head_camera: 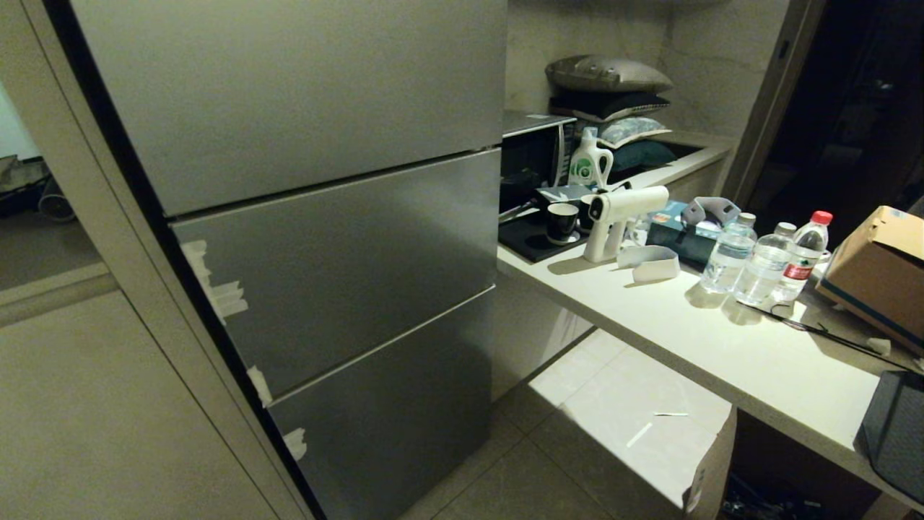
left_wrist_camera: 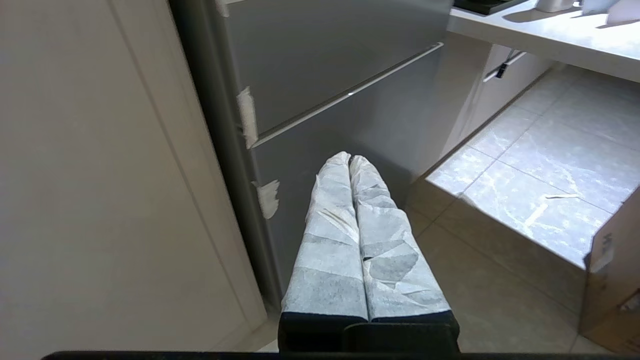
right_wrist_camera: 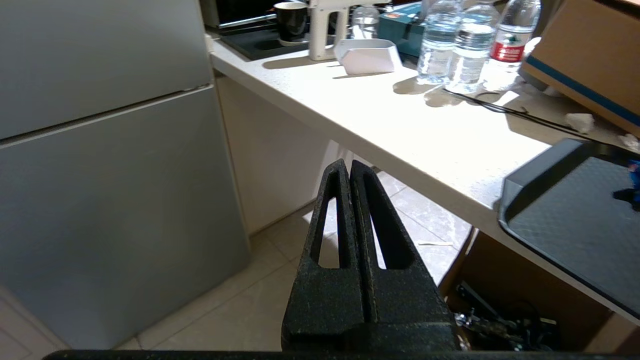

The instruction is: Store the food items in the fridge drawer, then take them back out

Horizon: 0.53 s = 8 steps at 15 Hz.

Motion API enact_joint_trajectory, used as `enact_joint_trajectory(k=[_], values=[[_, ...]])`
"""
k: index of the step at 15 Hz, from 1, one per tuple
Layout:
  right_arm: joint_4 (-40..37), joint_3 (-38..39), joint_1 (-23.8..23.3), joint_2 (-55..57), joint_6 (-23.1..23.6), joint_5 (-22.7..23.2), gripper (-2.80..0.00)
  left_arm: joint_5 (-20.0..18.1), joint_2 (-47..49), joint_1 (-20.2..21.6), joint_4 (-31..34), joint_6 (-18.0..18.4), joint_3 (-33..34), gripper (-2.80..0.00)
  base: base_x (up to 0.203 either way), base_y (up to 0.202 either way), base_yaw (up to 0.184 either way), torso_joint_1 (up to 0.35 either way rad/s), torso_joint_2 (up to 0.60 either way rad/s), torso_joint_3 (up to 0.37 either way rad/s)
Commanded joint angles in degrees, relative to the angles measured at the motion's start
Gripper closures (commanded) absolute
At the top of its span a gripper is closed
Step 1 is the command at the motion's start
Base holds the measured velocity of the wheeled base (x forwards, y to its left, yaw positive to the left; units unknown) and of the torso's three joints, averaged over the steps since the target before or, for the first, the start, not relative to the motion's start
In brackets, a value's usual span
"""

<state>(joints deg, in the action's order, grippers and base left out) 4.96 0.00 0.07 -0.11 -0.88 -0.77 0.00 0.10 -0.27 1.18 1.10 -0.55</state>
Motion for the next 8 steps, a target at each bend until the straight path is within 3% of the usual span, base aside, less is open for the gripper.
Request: enact_joint_trajectory(k=[1,6,8], values=[[0.05,1.76,0.01,0.11,0.00,-0.02,0.00,0.00,-0.01,0.00,0.05,0.13,-0.07,0.00,0.000,0.000,0.000,0.000,0.00,0.000],[0.05,1.76,0.01,0.07,0.00,-0.02,0.00,0.00,-0.01,-0.01,-0.09,-0.19,-0.47,0.00,0.000,0.000,0.000,0.000,0.00,0.000],[0.05,1.76,0.01,0.11,-0.09,-0.02,0.00,-0.12,0.66,-0.01,0.62,-0.96,-6.62,0.00,0.000,0.000,0.000,0.000,0.00,0.000]])
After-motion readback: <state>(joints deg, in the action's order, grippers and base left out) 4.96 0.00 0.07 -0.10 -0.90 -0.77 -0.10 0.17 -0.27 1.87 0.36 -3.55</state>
